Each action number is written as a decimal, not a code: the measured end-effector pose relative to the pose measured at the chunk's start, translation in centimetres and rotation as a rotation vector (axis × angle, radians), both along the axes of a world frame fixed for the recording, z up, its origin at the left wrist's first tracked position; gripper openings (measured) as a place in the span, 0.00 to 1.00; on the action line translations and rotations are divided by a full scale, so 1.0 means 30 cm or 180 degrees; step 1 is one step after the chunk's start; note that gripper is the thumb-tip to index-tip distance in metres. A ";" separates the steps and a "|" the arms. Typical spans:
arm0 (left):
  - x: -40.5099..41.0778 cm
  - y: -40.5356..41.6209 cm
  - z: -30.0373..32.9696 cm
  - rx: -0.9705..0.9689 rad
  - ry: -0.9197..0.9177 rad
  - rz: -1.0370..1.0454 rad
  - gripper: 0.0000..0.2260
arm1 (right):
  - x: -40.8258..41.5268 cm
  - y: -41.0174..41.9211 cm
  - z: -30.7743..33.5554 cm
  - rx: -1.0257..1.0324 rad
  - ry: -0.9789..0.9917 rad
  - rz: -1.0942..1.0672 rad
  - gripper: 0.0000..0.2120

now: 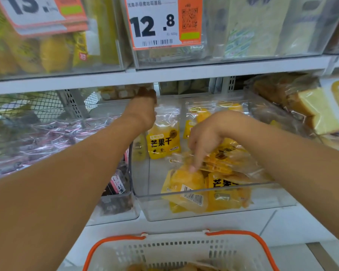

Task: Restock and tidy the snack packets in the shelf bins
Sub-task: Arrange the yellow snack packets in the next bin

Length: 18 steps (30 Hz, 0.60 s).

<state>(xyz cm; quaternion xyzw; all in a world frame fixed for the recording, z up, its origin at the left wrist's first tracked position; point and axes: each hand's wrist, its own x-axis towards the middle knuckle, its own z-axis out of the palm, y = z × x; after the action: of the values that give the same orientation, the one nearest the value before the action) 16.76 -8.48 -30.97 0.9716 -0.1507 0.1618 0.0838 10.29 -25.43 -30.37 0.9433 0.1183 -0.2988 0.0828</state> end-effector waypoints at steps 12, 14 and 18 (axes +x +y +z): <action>-0.083 -0.011 0.021 -0.0428 -0.0045 -0.1024 0.16 | 0.022 -0.090 0.019 0.1461 -0.0914 0.0115 0.14; -0.132 -0.037 0.027 -0.0138 0.0290 -0.1415 0.21 | 0.025 -0.099 0.015 0.2006 -0.1186 0.0032 0.11; -0.183 -0.088 -0.016 -0.0418 0.0580 -0.1294 0.21 | 0.021 -0.115 -0.042 0.3252 -0.1614 -0.0132 0.04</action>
<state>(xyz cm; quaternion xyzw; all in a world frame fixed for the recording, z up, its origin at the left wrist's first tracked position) 11.26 -11.13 -31.45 0.9244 -0.3243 0.0626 0.1909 10.93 -28.88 -31.62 0.9079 0.2056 0.0304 -0.3639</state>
